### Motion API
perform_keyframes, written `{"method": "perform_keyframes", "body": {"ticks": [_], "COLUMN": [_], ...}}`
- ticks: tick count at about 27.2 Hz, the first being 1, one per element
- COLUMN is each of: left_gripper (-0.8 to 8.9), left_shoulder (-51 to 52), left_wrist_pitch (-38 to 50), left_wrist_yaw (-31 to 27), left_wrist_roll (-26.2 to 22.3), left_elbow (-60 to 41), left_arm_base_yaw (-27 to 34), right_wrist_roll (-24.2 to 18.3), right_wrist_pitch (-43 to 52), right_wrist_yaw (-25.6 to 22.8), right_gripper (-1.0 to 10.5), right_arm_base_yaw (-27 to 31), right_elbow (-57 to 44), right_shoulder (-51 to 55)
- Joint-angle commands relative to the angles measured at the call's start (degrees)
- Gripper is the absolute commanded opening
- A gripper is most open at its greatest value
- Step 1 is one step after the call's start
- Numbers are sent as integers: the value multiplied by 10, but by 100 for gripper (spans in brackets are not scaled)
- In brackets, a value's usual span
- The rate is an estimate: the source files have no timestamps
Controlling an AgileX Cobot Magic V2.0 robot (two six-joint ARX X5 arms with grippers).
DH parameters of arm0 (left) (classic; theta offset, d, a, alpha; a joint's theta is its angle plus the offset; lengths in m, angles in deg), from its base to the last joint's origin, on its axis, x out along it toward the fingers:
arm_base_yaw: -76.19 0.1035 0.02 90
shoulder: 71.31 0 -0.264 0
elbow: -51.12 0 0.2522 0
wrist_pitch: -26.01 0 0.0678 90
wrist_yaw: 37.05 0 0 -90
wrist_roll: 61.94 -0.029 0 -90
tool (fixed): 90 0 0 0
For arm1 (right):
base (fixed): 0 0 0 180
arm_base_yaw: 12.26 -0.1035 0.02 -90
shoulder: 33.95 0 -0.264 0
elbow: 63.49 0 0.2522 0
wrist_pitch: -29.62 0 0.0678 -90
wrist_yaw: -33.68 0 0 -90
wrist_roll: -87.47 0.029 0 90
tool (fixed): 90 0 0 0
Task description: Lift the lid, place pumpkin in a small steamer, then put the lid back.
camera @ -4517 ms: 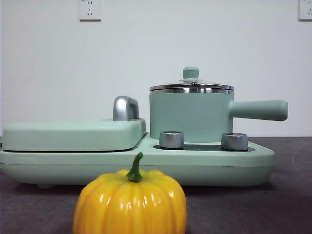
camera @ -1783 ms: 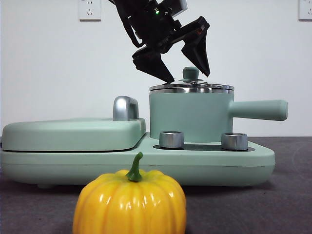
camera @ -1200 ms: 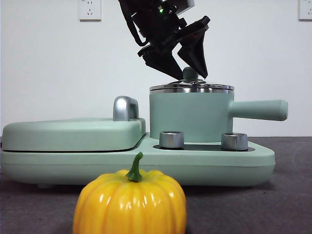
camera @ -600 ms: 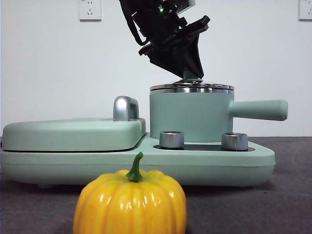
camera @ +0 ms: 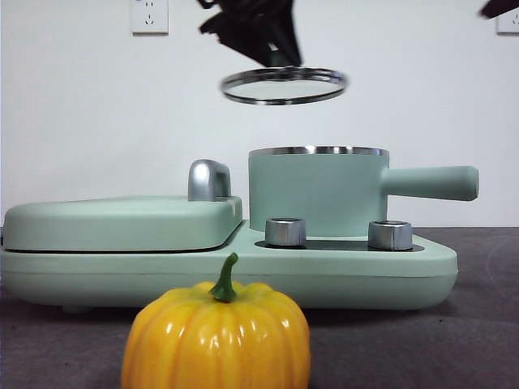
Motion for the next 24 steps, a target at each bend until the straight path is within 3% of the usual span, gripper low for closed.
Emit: {"method": "perform_keyframes", "body": {"ticks": [1,4,8,15,24], "left_gripper": [81,81,81,81,80], "left_shoulder": [26,47,68,74,74], "left_wrist_pitch": [-3,-33,-44,-46,-43], "left_wrist_yaw": [1,1,2,2,6], "left_wrist_roll": [0,0,4,20,32], "left_elbow": [23,23,23,22,22], "left_arm_base_yaw": [26,76,143,210,254], "right_wrist_roll": [13,24,28,42,43], "right_wrist_pitch": [3,5,10,18,63], "right_wrist_yaw": [-58,-125,-166,-164,-163], "right_gripper": [442,444,510,556,556], "right_arm_base_yaw": [-89,-193,-272,-323,-357], "right_elbow": [33,68,100,111,111], "right_shoulder": [-52,-137,-237,-330,-423]}}
